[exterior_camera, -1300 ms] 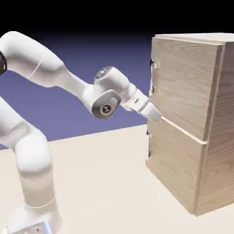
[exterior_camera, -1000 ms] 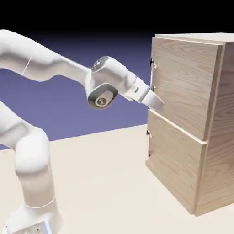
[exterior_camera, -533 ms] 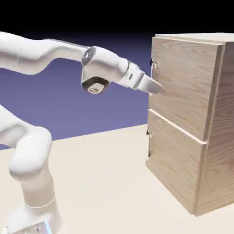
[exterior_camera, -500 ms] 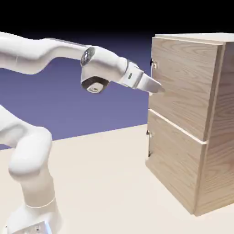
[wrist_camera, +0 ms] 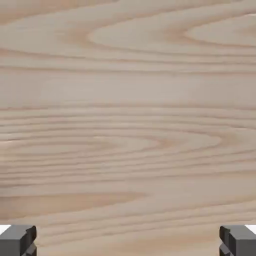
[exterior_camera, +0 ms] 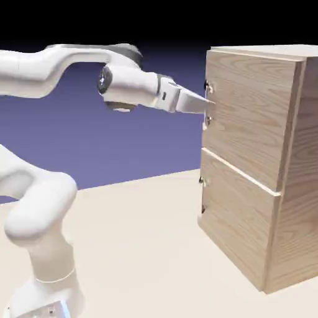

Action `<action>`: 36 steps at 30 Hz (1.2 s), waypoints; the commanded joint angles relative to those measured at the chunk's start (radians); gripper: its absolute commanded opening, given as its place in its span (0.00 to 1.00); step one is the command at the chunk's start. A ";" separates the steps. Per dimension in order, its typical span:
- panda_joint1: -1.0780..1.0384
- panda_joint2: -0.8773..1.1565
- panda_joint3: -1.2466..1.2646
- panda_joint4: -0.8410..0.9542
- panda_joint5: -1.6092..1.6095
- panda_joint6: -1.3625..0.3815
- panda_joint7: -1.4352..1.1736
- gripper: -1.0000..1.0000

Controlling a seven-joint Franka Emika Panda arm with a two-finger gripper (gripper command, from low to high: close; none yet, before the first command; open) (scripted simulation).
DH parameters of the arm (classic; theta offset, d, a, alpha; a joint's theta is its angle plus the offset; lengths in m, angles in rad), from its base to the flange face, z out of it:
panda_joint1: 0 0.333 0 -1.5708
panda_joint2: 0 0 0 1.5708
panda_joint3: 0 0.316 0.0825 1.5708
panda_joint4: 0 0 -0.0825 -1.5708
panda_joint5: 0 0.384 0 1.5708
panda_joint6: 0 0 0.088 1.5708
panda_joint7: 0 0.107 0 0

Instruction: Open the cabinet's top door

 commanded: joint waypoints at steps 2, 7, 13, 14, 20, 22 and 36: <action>-0.026 -0.015 0.033 0.014 0.087 -0.001 -0.059 0.50; -0.093 -0.052 0.115 0.047 0.305 -0.005 -0.207 0.50; -0.172 -0.096 0.213 0.088 0.566 -0.009 -0.385 0.50; -0.185 -0.103 0.229 0.095 0.609 -0.010 -0.414 0.50; -0.264 -0.147 0.327 0.136 0.870 -0.015 -0.592 0.50; -0.291 -0.162 0.360 0.149 0.957 -0.016 -0.651 0.50; -0.385 -0.072 0.409 0.215 1.086 -0.100 -0.821 0.00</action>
